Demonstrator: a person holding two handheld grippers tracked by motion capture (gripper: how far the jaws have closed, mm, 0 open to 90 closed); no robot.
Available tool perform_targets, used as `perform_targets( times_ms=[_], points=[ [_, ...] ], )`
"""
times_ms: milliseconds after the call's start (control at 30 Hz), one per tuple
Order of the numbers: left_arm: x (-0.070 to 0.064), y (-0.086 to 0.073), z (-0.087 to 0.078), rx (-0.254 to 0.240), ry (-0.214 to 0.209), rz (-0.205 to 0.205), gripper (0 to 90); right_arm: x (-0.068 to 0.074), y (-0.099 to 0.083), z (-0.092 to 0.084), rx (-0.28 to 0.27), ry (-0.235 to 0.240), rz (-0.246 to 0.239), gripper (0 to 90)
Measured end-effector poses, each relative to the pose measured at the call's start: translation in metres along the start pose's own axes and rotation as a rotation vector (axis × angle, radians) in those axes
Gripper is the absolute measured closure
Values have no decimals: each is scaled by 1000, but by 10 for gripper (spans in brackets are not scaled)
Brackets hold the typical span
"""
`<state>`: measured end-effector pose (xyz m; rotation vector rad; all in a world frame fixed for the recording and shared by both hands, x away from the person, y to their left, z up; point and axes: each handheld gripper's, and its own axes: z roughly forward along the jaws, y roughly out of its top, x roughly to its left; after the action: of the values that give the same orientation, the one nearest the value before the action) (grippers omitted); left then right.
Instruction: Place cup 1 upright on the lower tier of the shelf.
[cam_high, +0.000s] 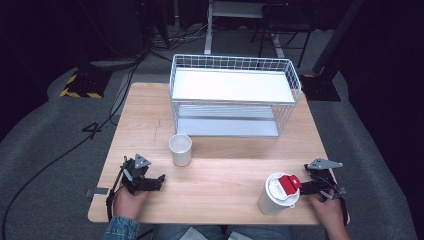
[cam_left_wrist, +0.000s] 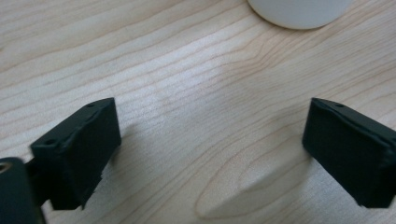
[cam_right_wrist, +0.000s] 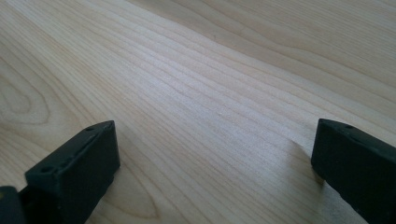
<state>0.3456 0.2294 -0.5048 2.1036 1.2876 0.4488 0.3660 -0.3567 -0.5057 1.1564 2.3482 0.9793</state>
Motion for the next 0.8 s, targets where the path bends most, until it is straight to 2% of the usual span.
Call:
perform_targets(
  times_ms=[100, 133, 200, 367, 567, 667, 800],
  points=[
    [1, 1, -1, 7, 0, -6, 24, 0, 0, 0, 0, 0, 1, 12],
    [2, 1, -2, -1, -13, -27, 16, 0, 0, 0, 0, 0, 1, 13],
    [2, 2, -4, -10, -14, -25, 0, 0, 0, 0, 0, 0, 1, 13],
    [-1, 4, -14, -94, -34, -33, 0, 0, 0, 0, 0, 0, 1, 13],
    [-4, 7, -20, -141, -49, -15, 0, 0, 0, 0, 0, 0, 1, 13],
    [-7, 8, -23, -183, -63, 0, 0, 0, 0, 0, 0, 0, 1, 13],
    [-10, 10, -26, -226, -85, -3, 0, 0, 0, 0, 0, 0, 0, 13]
  ],
)
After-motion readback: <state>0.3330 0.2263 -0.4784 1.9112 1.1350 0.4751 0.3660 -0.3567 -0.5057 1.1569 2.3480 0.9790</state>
